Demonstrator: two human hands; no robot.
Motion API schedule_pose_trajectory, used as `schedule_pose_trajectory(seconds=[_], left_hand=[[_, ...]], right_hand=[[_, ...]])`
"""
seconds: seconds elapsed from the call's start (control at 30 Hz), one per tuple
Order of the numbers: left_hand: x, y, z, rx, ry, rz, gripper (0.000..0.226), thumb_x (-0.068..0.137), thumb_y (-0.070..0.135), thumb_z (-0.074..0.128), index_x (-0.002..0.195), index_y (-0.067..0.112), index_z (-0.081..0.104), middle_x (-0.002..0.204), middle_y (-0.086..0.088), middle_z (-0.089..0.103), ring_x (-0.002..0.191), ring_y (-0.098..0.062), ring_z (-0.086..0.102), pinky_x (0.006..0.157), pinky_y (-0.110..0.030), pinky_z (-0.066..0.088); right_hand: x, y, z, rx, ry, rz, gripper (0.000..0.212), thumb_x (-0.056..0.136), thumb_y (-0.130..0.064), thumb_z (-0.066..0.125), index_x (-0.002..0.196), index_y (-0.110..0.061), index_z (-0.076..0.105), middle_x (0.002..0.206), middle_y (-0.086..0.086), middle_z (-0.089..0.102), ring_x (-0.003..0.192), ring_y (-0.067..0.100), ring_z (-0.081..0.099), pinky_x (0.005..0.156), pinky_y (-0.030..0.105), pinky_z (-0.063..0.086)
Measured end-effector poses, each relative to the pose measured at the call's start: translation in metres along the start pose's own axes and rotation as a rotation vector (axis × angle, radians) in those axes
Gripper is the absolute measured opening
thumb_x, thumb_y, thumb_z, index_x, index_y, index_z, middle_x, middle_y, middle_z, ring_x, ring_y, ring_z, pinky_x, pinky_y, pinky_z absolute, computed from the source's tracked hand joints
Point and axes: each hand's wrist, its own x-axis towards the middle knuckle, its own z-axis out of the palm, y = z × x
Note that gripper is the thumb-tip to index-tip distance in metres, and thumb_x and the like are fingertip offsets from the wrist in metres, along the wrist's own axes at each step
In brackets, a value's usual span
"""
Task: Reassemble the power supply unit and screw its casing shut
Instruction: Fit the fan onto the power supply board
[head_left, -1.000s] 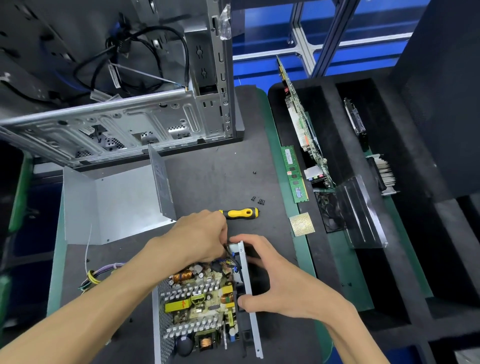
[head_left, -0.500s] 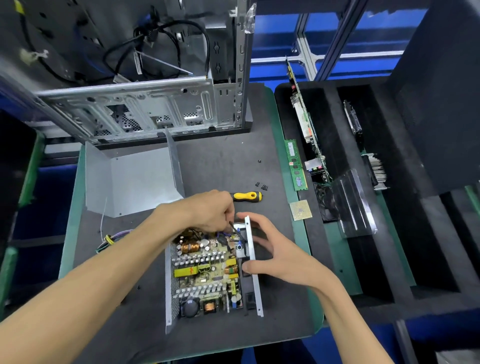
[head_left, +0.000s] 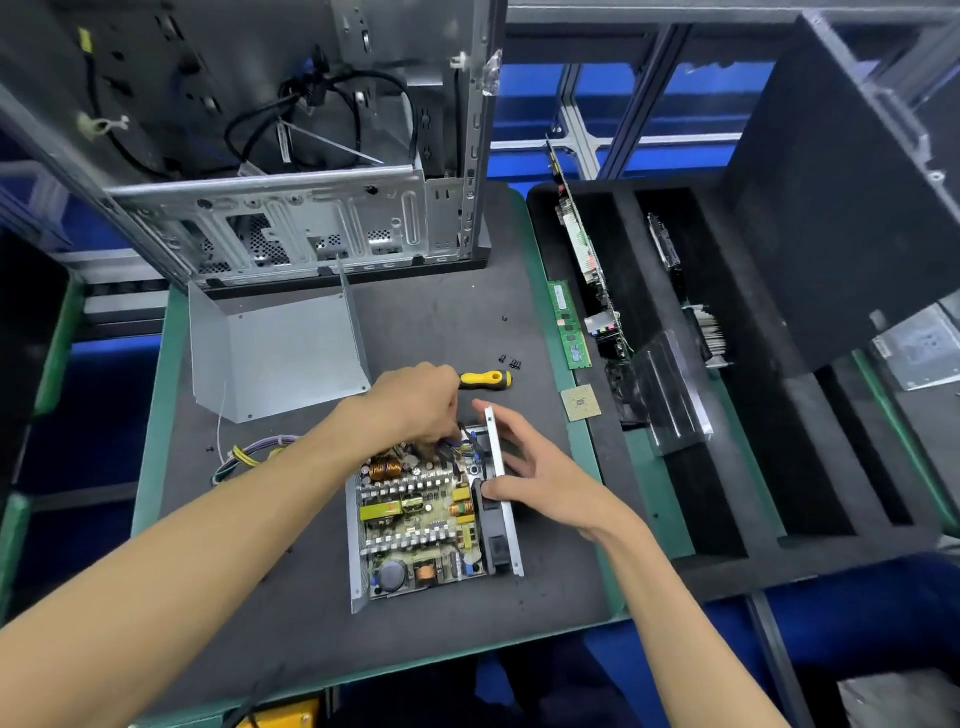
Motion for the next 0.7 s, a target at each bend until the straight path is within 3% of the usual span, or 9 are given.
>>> schedule_pose_trajectory(seconds=[0.1, 0.2, 0.3, 0.33, 0.4, 0.47, 0.53, 0.6, 0.7], left_hand=[[-0.015, 0.003, -0.001, 0.042, 0.070, 0.005, 0.012, 0.091, 0.029, 0.069, 0.089, 0.017, 0.066, 0.091, -0.003, 0.069, 0.084, -0.028, 0.065, 0.076, -0.039, 0.054], [-0.039, 0.006, -0.002, -0.013, 0.221, 0.054, 0.014, 0.096, 0.017, 0.053, 0.100, 0.017, 0.067, 0.103, -0.006, 0.069, 0.094, -0.028, 0.064, 0.081, -0.040, 0.054], [-0.075, 0.017, 0.001, -0.204, 0.479, 0.043, 0.019, 0.101, 0.032, 0.048, 0.095, 0.020, 0.062, 0.093, -0.001, 0.066, 0.089, -0.025, 0.063, 0.075, -0.040, 0.052], [-0.088, 0.022, 0.006, -0.299, 0.484, 0.007, 0.027, 0.100, 0.044, 0.047, 0.088, 0.023, 0.059, 0.086, 0.001, 0.066, 0.084, -0.024, 0.063, 0.074, -0.040, 0.053], [-0.109, 0.035, 0.019, -0.460, 0.341, -0.100, 0.045, 0.092, 0.068, 0.042, 0.083, 0.026, 0.054, 0.081, 0.004, 0.066, 0.082, -0.023, 0.063, 0.070, -0.037, 0.051], [-0.120, 0.050, 0.038, -0.439, 0.167, -0.160, 0.059, 0.085, 0.079, 0.044, 0.097, 0.022, 0.052, 0.090, 0.005, 0.064, 0.083, -0.020, 0.058, 0.061, -0.032, 0.042], [-0.125, 0.063, 0.053, -0.432, 0.110, -0.181, 0.065, 0.084, 0.077, 0.053, 0.112, 0.018, 0.045, 0.096, 0.001, 0.060, 0.079, -0.020, 0.056, 0.058, -0.032, 0.040], [-0.124, 0.072, 0.061, -0.465, 0.171, -0.219, 0.068, 0.086, 0.070, 0.060, 0.120, 0.014, 0.042, 0.100, -0.003, 0.063, 0.087, -0.025, 0.061, 0.066, -0.037, 0.047], [-0.121, 0.078, 0.066, -0.540, 0.221, -0.325, 0.065, 0.089, 0.054, 0.066, 0.128, 0.008, 0.041, 0.114, -0.010, 0.065, 0.094, -0.034, 0.068, 0.080, -0.041, 0.056]], right_hand=[[-0.003, 0.000, 0.001, 0.058, 0.021, 0.005, 0.076, 0.090, -0.010, 0.075, 0.152, -0.040, 0.041, 0.152, -0.014, 0.046, 0.138, -0.004, 0.045, 0.107, 0.013, 0.041], [-0.005, -0.001, 0.002, 0.122, 0.083, 0.056, 0.056, 0.092, -0.037, 0.069, 0.143, -0.046, 0.050, 0.148, -0.018, 0.053, 0.136, -0.005, 0.048, 0.113, 0.021, 0.038], [-0.004, 0.005, 0.004, 0.154, 0.123, 0.077, 0.038, 0.105, -0.030, 0.055, 0.142, -0.039, 0.053, 0.140, -0.020, 0.061, 0.131, -0.002, 0.055, 0.118, 0.028, 0.038], [-0.003, 0.005, 0.004, 0.150, 0.132, 0.072, 0.039, 0.107, -0.027, 0.052, 0.146, -0.033, 0.052, 0.141, -0.017, 0.062, 0.130, -0.002, 0.056, 0.118, 0.029, 0.039], [-0.003, 0.004, 0.004, 0.133, 0.143, 0.062, 0.042, 0.106, -0.026, 0.051, 0.148, -0.027, 0.051, 0.139, -0.012, 0.064, 0.127, 0.000, 0.059, 0.113, 0.026, 0.044], [-0.002, 0.004, 0.006, 0.128, 0.141, 0.059, 0.038, 0.107, -0.024, 0.047, 0.144, -0.030, 0.054, 0.132, -0.013, 0.069, 0.119, -0.001, 0.064, 0.097, 0.014, 0.049], [0.000, 0.004, 0.008, 0.134, 0.158, 0.058, 0.036, 0.111, -0.019, 0.038, 0.140, -0.032, 0.054, 0.129, -0.015, 0.069, 0.110, -0.008, 0.066, 0.085, 0.008, 0.049], [0.001, 0.007, 0.012, 0.130, 0.182, 0.030, 0.036, 0.112, -0.019, 0.035, 0.142, -0.031, 0.052, 0.127, -0.015, 0.066, 0.104, -0.013, 0.066, 0.082, 0.006, 0.049], [-0.001, 0.015, 0.019, 0.154, 0.192, 0.000, 0.040, 0.112, -0.020, 0.034, 0.150, -0.026, 0.046, 0.135, -0.008, 0.065, 0.113, -0.004, 0.065, 0.093, 0.014, 0.051]])
